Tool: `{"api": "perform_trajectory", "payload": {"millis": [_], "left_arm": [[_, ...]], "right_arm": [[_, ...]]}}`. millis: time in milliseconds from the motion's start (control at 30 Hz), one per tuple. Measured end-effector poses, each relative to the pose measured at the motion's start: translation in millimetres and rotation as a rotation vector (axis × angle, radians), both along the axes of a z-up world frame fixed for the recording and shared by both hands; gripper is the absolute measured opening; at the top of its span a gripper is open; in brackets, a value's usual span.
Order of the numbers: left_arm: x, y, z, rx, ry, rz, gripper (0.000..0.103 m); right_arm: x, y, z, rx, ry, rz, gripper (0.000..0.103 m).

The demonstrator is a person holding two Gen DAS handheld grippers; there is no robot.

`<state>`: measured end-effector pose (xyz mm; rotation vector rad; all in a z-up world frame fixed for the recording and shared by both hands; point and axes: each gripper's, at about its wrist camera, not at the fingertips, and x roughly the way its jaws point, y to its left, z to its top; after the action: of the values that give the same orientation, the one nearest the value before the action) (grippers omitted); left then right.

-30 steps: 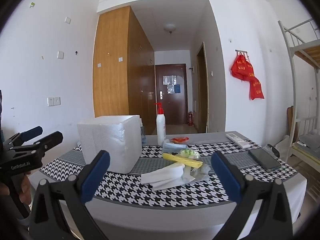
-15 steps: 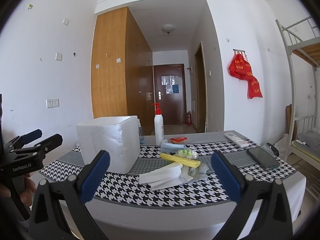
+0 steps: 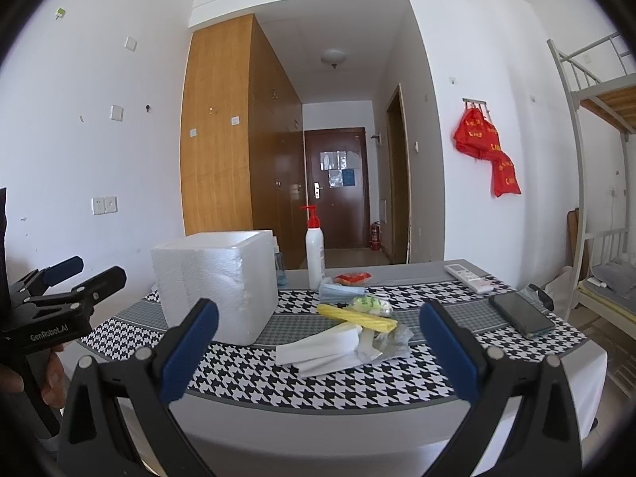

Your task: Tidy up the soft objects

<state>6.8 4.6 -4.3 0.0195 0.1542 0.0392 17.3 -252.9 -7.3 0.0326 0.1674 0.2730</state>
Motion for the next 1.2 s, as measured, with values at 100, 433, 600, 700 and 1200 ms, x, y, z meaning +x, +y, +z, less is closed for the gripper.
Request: {"api": "perform_trajectory", "payload": {"millis": [100, 433, 600, 700, 1200], "left_arm": [[0.8, -1.3, -0.7, 0.009, 0.001, 0.004, 0.102], [1.2, 0.4, -0.6, -0.004, -0.004, -0.002, 0.102], [3.4, -1.5, -1.2, 0.002, -0.002, -0.005, 0.102], [3.0, -1.7, -1.4, 0.0, -0.003, -0.008, 0.102], [22.4, -16.7, -0.9, 0.017, 0.033, -0.07, 0.102]], "right_arm": [[0.0, -0.4, -0.2, 0.001, 0.002, 0.004, 0.102], [1.3, 0.5, -0.6, -0.011, 0.005, 0.02, 0.102], [3.5, 0.7, -0.6, -0.01, 0.008, 0.021, 0.102], [4.4, 0.7, -0.4, -0.012, 0.005, 0.016, 0.102], [28.0, -9.5, -2.5, -0.003, 0.042, -0.006, 0.102]]}}
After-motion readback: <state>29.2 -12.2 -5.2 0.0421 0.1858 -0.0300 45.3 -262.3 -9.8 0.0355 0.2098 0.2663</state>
